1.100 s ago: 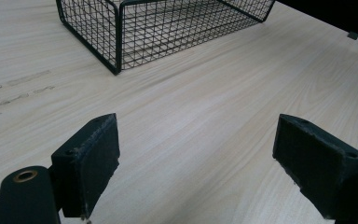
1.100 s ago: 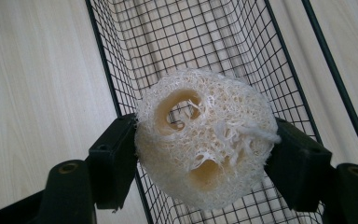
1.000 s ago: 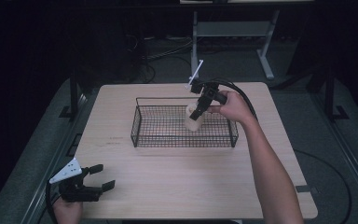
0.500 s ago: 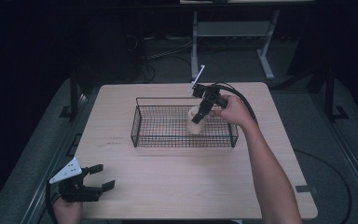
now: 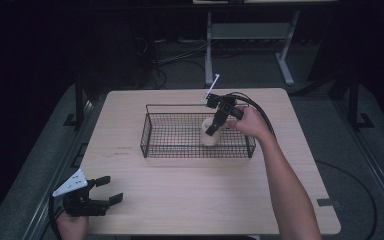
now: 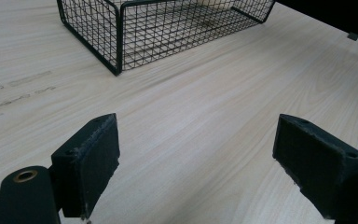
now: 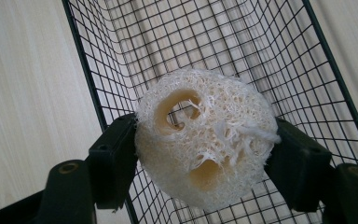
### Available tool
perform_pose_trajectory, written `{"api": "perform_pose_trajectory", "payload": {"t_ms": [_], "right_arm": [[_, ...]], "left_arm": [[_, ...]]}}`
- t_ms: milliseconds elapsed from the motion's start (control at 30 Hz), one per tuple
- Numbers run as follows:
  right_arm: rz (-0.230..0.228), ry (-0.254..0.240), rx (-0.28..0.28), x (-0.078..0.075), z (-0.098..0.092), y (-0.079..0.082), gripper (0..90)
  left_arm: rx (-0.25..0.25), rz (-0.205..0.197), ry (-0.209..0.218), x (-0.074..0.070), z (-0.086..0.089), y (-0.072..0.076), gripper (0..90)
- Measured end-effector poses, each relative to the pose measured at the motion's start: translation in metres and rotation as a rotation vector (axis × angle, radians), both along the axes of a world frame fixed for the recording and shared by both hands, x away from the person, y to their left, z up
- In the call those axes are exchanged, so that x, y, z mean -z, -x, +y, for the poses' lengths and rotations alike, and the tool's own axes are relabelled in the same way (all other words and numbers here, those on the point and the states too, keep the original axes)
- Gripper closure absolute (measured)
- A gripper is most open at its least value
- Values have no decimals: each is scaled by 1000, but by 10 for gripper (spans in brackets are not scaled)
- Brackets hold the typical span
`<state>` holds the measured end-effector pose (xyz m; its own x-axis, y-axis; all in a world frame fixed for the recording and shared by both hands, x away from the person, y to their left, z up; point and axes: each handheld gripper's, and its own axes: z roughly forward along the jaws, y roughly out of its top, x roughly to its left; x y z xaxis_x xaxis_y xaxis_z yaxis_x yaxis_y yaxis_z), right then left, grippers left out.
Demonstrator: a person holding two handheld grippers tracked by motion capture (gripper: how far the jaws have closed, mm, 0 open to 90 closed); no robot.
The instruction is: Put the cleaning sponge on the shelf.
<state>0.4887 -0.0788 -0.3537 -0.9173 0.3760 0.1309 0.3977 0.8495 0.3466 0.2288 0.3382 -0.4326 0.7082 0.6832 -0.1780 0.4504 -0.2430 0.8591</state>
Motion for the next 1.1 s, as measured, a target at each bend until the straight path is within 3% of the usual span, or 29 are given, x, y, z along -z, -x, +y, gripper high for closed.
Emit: {"api": "perform_pose_trajectory", "payload": {"t_ms": [233,700,1100], "right_arm": [[6,-11,7,8,-1,1,304],[10,13,30,18,-4,-2,304],[11,47,15,28,4,-3,304]], "left_arm": [[2,0,-2,0,0,0,134],[-1,2,3,0,0,0,134],[0,0,2,0,1,0,134]]}}
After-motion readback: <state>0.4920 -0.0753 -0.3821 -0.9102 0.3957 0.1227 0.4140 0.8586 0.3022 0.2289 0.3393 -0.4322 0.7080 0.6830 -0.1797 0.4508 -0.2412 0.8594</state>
